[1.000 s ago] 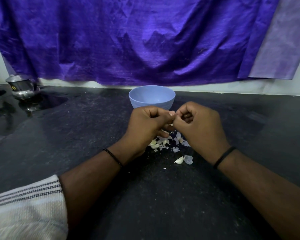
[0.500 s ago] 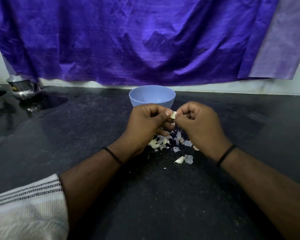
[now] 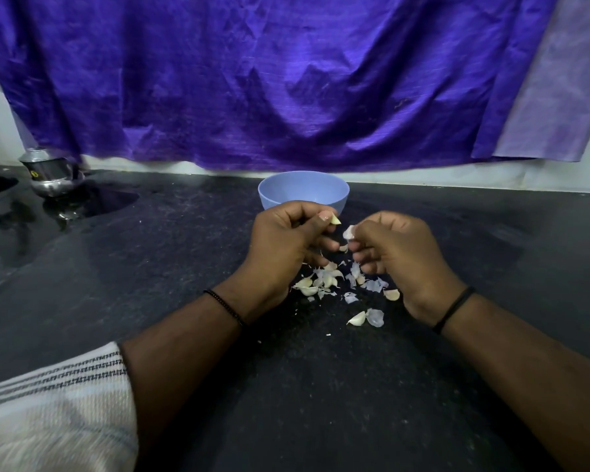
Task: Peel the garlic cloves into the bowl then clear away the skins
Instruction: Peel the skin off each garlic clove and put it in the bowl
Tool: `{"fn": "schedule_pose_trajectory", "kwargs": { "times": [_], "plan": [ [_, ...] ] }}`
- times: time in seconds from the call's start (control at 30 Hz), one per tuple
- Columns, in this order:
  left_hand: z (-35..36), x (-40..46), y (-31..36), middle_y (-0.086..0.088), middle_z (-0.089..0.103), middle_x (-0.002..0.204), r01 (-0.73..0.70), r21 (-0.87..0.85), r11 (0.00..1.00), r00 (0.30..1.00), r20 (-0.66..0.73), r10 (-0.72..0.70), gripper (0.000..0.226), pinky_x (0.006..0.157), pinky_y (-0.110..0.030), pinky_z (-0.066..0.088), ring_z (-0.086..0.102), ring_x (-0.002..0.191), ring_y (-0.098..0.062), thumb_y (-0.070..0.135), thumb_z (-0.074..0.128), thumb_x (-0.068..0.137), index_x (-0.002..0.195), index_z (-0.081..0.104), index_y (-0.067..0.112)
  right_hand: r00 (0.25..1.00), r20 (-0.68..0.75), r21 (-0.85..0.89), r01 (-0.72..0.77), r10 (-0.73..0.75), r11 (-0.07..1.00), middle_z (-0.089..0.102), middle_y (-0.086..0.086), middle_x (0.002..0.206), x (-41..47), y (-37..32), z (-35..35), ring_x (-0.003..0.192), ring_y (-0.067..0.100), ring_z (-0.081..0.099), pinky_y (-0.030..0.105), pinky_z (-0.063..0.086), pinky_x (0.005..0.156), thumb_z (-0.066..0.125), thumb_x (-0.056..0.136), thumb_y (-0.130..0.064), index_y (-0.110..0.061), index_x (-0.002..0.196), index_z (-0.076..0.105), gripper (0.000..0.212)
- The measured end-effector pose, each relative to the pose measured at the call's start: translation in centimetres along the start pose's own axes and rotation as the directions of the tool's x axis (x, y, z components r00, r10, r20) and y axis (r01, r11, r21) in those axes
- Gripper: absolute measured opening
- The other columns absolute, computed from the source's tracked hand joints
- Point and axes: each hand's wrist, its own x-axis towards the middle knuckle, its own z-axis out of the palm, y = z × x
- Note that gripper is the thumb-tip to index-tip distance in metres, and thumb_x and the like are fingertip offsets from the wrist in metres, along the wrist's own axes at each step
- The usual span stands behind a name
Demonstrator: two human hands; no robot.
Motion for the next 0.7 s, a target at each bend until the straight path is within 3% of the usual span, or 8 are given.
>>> {"fn": "schedule_pose_trajectory", "kwargs": {
  "times": [0.07, 0.17, 0.33, 0.5, 0.57, 0.7],
  "plan": [
    [0.0, -0.09, 0.01, -0.021, 0.068, 0.088, -0.025, 0.031, 0.999, 1.0, -0.006, 0.025, 0.012, 0.046, -0.024, 0.051, 0.064, 0.062, -0.019, 0.005, 0.061, 0.094, 0.099, 0.07, 0.0, 0.997, -0.001, -0.132, 0.081, -0.082, 0.988, 0.069, 0.012, 0.07, -0.12, 0.25, 0.13, 0.062, 0.014, 0.059, 0.031, 0.048, 0.057, 0.072, 0.086, -0.02, -0.004, 0.075, 0.067, 0.021],
    [-0.05, -0.1, -0.01, -0.019, 0.067, 0.087, -0.044, 0.06, 0.997, 0.999, -0.018, 0.045, 0.011, 0.046, -0.025, 0.05, 0.061, 0.061, -0.019, 0.004, 0.062, 0.094, 0.096, 0.072, 0.006, 0.985, -0.011, -0.244, 0.166, -0.174, 0.955, 0.068, 0.004, 0.065, -0.14, 0.46, 0.05, 0.059, 0.011, 0.058, 0.034, 0.05, 0.059, 0.079, 0.081, -0.023, -0.012, 0.071, 0.068, 0.019],
    [0.1, -0.15, 0.11, -0.017, 0.069, 0.088, -0.031, 0.067, 0.997, 0.999, -0.022, 0.032, 0.012, 0.046, -0.026, 0.048, 0.058, 0.058, -0.017, 0.004, 0.063, 0.093, 0.096, 0.073, 0.008, 0.97, -0.014, -0.289, 0.23, -0.244, 0.929, 0.068, -0.001, 0.069, -0.08, 0.57, -0.13, 0.057, 0.005, 0.057, 0.02, 0.048, 0.055, 0.083, 0.076, -0.018, -0.018, 0.078, 0.068, 0.016],
    [0.13, -0.18, 0.11, -0.012, 0.067, 0.086, -0.019, 0.053, 0.998, 1.0, -0.019, 0.02, 0.012, 0.043, -0.025, 0.045, 0.054, 0.054, -0.014, 0.005, 0.062, 0.093, 0.096, 0.073, 0.008, 0.951, -0.019, -0.406, 0.276, -0.31, 0.871, 0.072, -0.013, 0.083, -0.12, 0.51, -0.37, 0.077, -0.001, 0.065, 0.009, 0.047, 0.067, 0.071, 0.085, -0.011, -0.024, 0.087, 0.076, 0.014],
    [0.11, -0.18, 0.11, -0.016, 0.067, 0.088, -0.021, 0.056, 0.998, 0.999, -0.023, 0.022, 0.012, 0.042, -0.025, 0.044, 0.052, 0.053, -0.012, 0.005, 0.063, 0.094, 0.098, 0.073, 0.008, 0.951, -0.033, -0.355, 0.276, -0.307, 0.893, 0.073, -0.011, 0.083, -0.13, 0.31, -0.28, 0.076, 0.001, 0.067, 0.011, 0.048, 0.067, 0.069, 0.087, -0.011, -0.024, 0.087, 0.077, 0.015],
    [0.18, -0.15, -0.03, -0.025, 0.068, 0.097, -0.025, 0.059, 0.998, 0.999, -0.029, 0.027, 0.012, 0.042, -0.024, 0.043, 0.051, 0.052, -0.011, 0.006, 0.064, 0.093, 0.099, 0.074, 0.009, 0.976, -0.01, -0.079, 0.218, -0.22, 0.973, 0.077, -0.003, 0.082, -0.35, -0.19, 0.08, 0.079, 0.009, 0.072, 0.019, 0.056, 0.072, 0.076, 0.085, -0.02, -0.016, 0.089, 0.077, 0.006]
  ]
}}
